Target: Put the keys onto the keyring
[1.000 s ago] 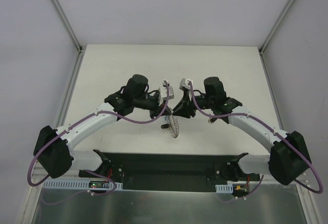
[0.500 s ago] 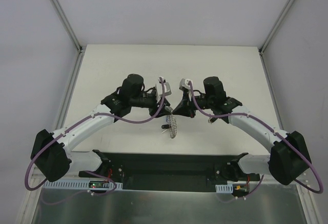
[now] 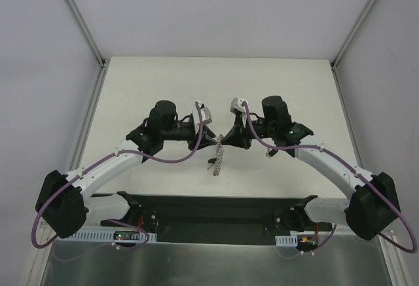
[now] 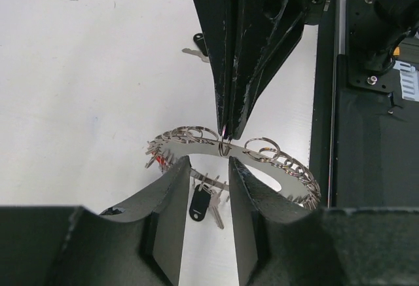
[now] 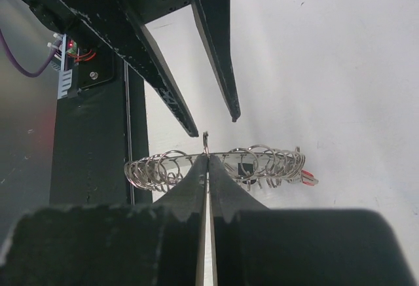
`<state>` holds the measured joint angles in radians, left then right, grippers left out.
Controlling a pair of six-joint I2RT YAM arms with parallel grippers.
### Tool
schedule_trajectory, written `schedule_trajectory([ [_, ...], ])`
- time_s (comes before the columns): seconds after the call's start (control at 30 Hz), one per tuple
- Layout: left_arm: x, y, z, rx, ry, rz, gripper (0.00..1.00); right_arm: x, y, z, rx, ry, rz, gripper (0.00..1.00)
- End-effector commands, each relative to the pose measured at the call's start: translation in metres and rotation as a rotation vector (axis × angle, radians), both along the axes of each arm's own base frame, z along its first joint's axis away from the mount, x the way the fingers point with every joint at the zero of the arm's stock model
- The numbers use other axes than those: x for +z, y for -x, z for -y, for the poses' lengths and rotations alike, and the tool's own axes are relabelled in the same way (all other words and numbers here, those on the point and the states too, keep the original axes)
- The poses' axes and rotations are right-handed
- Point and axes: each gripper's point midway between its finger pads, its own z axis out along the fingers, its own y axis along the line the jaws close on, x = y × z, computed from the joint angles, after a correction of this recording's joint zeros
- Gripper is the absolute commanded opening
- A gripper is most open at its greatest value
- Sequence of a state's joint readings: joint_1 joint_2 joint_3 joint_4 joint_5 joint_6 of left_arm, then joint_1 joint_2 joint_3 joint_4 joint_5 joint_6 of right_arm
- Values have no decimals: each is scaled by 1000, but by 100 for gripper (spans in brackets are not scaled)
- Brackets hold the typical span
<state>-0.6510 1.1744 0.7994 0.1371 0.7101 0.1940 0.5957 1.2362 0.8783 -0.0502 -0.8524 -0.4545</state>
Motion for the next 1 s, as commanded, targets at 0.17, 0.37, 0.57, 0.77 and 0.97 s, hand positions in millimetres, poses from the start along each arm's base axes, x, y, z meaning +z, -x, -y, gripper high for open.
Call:
schedule_trajectory([
  [0.17, 23, 7, 12, -111, 82, 16, 19, 36, 1, -4, 32, -52, 88, 1],
  [0.37, 22, 8, 14, -129, 84, -1, 20, 37, 1, -5, 36, -51, 88, 1],
  [0.57, 24, 7, 17, -142, 88, -9, 20, 38, 3, -6, 44, -47, 87, 1],
  [0.77, 26, 7, 20, -159, 93, -15, 18, 37, 4, -8, 55, -42, 85, 1],
  [0.97, 22, 10, 22, -178, 86, -48, 13, 36, 4, -9, 58, -33, 81, 1],
])
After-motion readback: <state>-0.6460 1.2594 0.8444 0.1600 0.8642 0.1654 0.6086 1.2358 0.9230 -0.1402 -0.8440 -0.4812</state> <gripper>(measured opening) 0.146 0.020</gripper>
